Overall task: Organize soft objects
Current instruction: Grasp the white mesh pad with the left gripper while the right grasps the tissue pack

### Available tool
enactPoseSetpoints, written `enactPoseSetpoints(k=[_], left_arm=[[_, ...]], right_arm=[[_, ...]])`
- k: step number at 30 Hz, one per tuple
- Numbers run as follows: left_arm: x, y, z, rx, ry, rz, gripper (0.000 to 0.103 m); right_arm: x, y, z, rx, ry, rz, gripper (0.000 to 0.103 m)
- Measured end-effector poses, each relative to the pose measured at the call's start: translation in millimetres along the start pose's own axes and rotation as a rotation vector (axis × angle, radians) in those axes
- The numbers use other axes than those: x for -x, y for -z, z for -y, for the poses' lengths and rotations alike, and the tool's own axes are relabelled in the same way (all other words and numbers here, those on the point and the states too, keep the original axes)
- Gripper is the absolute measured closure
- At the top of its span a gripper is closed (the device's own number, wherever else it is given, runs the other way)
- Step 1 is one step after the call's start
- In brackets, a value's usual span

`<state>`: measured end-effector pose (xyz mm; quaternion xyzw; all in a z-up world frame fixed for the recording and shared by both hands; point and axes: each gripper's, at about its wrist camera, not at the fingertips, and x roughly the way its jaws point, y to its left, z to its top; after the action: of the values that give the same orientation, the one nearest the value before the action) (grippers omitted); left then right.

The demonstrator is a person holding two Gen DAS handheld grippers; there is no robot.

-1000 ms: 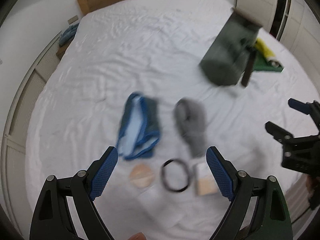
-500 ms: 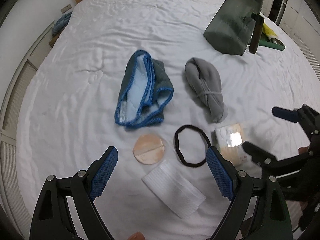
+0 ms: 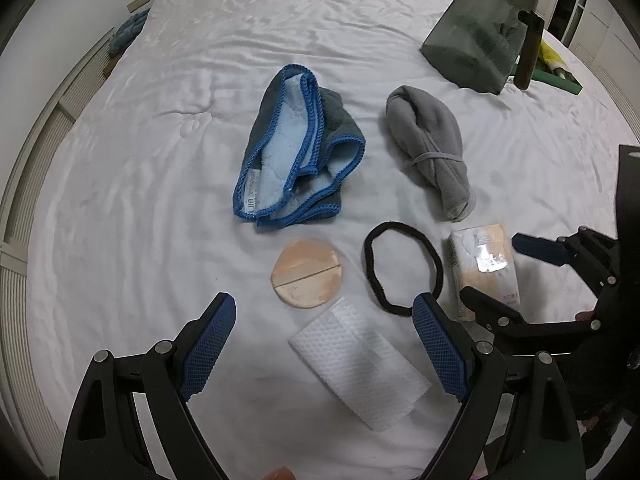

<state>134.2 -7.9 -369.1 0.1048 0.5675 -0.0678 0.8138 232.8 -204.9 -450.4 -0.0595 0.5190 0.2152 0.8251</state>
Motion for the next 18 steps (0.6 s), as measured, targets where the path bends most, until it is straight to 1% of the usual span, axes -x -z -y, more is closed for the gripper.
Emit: enactPoseSetpoints(k=[1, 8, 13, 18], left_arm=[[0, 0, -1, 0.001, 0.0, 0.0, 0.016], [-2, 0, -4, 0.006, 0.006, 0.0, 0.016], [-3, 2, -9, 0.02, 0.002, -0.005, 0.016], [-8, 8, -10, 0.027, 0.005, -0.028, 0.016]], right_arm=[[-3, 0, 0, -0.007, -0.006, -0.005, 0.04], [-15, -4, -1, -0.023, 0.001, -0.018, 0.04], [-16, -5, -3, -0.028, -0.001, -0.014, 0.04], [-16, -5, -4, -0.028, 0.001, -0.014, 0.04]])
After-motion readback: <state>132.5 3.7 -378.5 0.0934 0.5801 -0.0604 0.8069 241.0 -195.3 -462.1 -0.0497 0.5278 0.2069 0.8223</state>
